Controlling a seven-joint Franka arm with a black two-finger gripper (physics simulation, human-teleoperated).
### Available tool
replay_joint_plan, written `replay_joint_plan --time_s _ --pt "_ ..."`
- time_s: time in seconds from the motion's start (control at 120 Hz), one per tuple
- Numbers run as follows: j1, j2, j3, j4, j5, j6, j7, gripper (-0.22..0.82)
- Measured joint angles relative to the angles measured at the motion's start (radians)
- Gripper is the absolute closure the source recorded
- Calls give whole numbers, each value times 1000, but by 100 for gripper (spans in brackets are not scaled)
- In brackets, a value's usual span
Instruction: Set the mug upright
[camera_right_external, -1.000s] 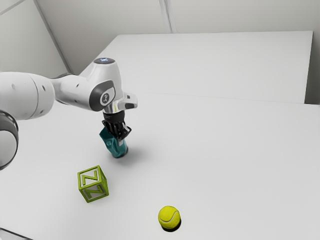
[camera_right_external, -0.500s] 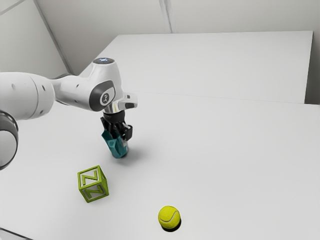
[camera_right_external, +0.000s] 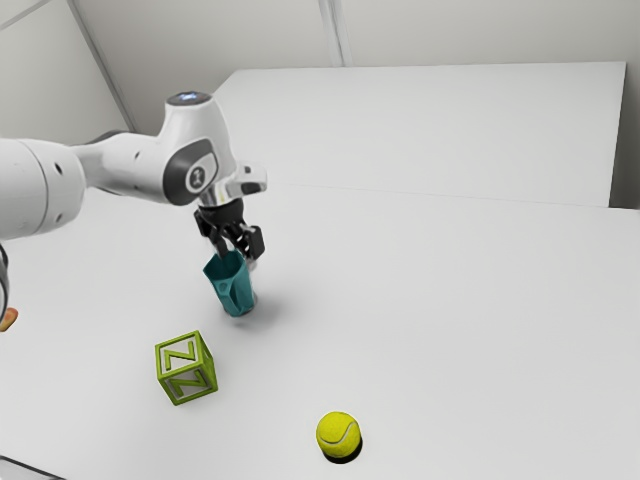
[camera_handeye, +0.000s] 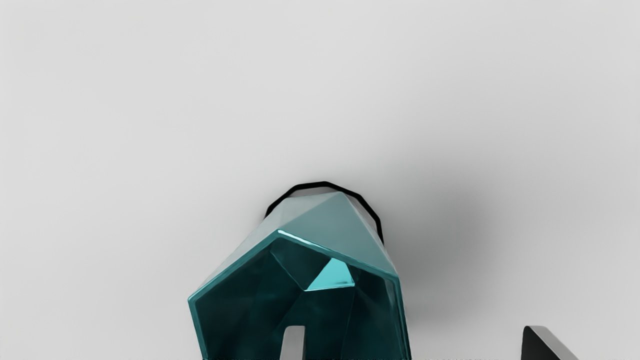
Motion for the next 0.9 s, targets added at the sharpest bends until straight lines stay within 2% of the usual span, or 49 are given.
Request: replay_joint_plan --time_s 0.142,0.275,0.592,0.9 --pt "-3 -10 -1 37 -14 -12 0 7" --pt "0 0 0 146 -31 -68 4 4" --pt "0 192 0 541 -104 -283 25 1" --pt "-1 200 -3 617 -123 -410 32 0"
